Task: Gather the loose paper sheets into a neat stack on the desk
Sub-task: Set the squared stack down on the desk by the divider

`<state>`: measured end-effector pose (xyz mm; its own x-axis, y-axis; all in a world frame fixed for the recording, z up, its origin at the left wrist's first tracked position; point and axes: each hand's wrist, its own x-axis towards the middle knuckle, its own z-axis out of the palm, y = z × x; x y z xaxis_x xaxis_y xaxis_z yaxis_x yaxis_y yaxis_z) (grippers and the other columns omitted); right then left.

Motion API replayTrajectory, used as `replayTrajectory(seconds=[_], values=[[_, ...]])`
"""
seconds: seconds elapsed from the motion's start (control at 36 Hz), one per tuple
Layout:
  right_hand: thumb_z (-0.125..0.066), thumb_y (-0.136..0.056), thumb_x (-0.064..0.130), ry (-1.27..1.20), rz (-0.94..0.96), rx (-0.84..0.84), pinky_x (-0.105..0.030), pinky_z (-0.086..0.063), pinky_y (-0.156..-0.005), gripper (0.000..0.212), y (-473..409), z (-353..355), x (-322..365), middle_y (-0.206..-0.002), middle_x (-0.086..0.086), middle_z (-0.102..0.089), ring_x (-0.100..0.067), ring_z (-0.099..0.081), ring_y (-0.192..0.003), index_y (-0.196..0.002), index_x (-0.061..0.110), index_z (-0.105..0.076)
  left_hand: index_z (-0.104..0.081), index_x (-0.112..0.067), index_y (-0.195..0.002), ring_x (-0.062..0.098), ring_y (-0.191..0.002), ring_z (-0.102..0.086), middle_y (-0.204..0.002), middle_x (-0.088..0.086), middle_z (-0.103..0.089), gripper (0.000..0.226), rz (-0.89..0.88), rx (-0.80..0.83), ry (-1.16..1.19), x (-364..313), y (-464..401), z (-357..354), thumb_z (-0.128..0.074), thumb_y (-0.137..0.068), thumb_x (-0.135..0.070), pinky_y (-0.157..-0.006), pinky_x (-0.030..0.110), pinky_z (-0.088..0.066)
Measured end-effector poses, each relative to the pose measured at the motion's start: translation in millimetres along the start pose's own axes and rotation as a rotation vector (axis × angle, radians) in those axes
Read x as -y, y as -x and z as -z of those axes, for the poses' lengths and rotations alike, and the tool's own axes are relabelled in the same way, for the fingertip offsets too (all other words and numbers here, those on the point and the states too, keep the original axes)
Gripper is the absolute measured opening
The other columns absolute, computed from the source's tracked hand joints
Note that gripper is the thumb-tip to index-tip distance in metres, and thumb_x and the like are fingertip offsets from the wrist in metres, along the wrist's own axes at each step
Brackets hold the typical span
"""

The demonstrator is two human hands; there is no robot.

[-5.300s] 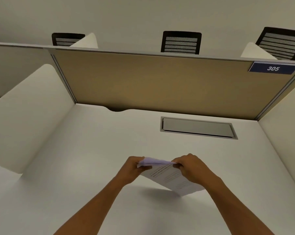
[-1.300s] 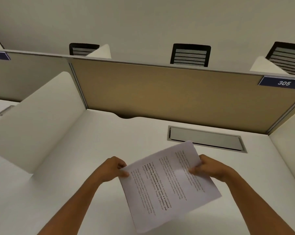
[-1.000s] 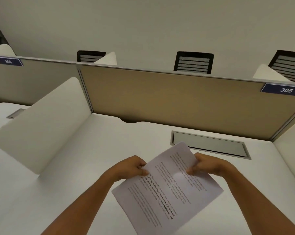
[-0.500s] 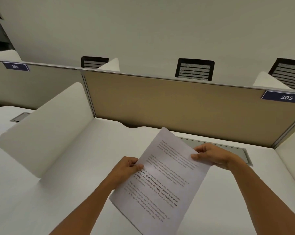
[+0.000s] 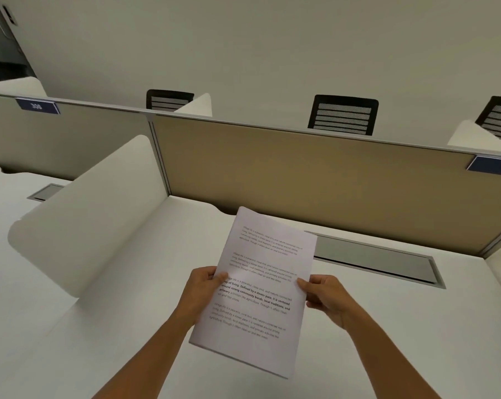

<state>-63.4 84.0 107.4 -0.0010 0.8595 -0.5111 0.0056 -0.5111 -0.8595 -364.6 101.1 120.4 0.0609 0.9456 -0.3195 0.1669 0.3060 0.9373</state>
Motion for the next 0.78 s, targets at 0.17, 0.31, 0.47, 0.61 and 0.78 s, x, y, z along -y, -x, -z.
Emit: replayTrajectory(seconds=[0.17, 0.31, 0.47, 0.61, 0.78], values=[[-0.071, -0.091, 0.013, -0.008, -0.028, -0.021, -0.034, -0.055, -0.079, 0.013, -12, -42, -18, -0.100, -0.010, -0.081, -0.022, -0.070, -0.085, -0.101, 0.008, -0.077, -0.075, -0.012, -0.099, 0.032, -0.074, -0.077, -0.085, 0.010, -0.080, 0.015, 0.014, -0.045, -0.005, 8, -22, 25, -0.062, -0.096, -0.020, -0.073, 0.050, -0.063], [-0.069, -0.092, 0.008, -0.023, -0.051, 0.013, -0.027, -0.061, -0.071, 0.013, -24, -76, -27, -0.097, -0.007, -0.081, -0.022, -0.079, -0.088, -0.102, 0.004, -0.076, -0.075, -0.013, -0.099, 0.032, -0.074, -0.077, -0.084, 0.009, -0.080, 0.015, 0.031, -0.094, -0.007, 10, -45, 51, -0.062, -0.096, -0.021, -0.073, 0.050, -0.063], [-0.071, -0.090, 0.007, 0.046, -0.111, 0.027, -0.033, -0.064, -0.074, 0.013, -41, -117, -31, -0.094, -0.008, -0.081, -0.023, -0.079, -0.086, -0.101, 0.002, -0.076, -0.074, -0.015, -0.095, 0.032, -0.074, -0.077, -0.084, 0.007, -0.080, 0.014, 0.031, -0.152, -0.019, 6, -78, 90, -0.062, -0.096, -0.021, -0.073, 0.049, -0.063], [-0.069, -0.089, 0.002, 0.069, -0.109, -0.036, -0.030, -0.063, -0.063, 0.012, -65, -155, -21, -0.091, -0.010, -0.081, -0.023, -0.079, -0.080, -0.097, -0.006, -0.073, -0.074, -0.015, -0.094, 0.028, -0.072, -0.077, -0.086, 0.006, -0.079, 0.015, 0.015, -0.194, -0.141, 4, -110, 120, -0.063, -0.095, -0.024, -0.070, 0.044, -0.063], [-0.068, -0.089, -0.003, 0.036, -0.112, -0.054, -0.031, -0.063, -0.062, 0.010, -101, -200, -7, -0.096, -0.013, -0.080, -0.023, -0.079, -0.079, -0.095, -0.002, -0.075, -0.075, -0.014, -0.099, 0.024, -0.074, -0.077, -0.088, 0.003, -0.079, 0.014, 0.027, -0.245, -0.192, 2, -146, 160, -0.069, -0.091, -0.023, -0.069, 0.037, -0.061]])
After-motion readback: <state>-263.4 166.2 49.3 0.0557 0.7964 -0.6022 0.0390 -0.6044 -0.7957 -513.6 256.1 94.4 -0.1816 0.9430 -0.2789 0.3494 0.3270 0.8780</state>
